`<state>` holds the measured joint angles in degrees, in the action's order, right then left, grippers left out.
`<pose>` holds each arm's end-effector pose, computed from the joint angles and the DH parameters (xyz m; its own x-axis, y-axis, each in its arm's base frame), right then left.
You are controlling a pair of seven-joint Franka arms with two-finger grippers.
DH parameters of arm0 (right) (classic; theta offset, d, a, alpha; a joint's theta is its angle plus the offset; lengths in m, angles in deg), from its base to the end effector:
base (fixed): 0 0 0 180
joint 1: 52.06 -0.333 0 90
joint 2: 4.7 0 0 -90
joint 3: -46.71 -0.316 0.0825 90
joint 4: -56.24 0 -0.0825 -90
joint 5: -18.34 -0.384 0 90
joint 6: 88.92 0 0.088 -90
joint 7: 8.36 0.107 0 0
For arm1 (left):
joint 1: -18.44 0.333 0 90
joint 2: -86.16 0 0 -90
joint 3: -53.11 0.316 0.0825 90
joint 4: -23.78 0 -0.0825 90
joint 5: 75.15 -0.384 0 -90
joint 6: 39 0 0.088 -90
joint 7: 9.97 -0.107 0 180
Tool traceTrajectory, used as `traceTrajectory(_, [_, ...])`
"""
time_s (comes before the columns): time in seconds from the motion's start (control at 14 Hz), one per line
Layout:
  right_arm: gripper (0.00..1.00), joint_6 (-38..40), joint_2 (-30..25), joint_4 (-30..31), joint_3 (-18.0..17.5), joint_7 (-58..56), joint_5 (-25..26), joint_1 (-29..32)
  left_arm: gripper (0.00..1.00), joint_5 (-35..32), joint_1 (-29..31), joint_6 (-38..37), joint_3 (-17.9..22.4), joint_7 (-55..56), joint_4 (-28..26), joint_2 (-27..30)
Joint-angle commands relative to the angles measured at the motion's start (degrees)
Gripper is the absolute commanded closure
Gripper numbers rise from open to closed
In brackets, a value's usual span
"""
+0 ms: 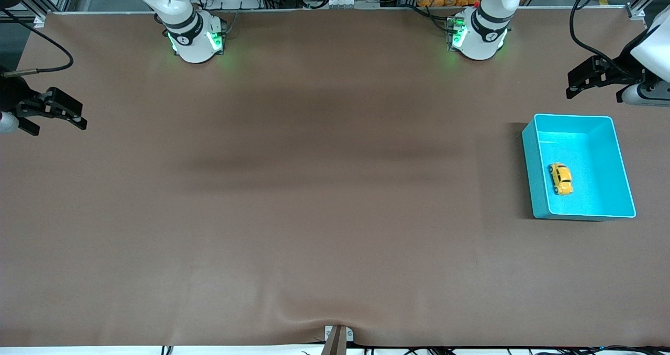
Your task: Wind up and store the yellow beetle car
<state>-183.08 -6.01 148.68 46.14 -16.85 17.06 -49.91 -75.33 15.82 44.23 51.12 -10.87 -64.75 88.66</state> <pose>0.5542 -0.0130 0.6235 0.9914 0.1187 0.0555 0.1197 -0.9927 -0.0141 0.5270 -0.0426 0.6500 0.9942 -0.0954 -0.0489 -0.0958 -0.9954 -0.0039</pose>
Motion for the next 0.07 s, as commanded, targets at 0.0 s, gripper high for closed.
traceTrajectory(0.0, [0.0,0.99,-0.79,-0.41,0.13,-0.03,0.67,-0.39,0.0,0.09,0.07,-1.41,-0.03,-0.59,1.7,-0.48])
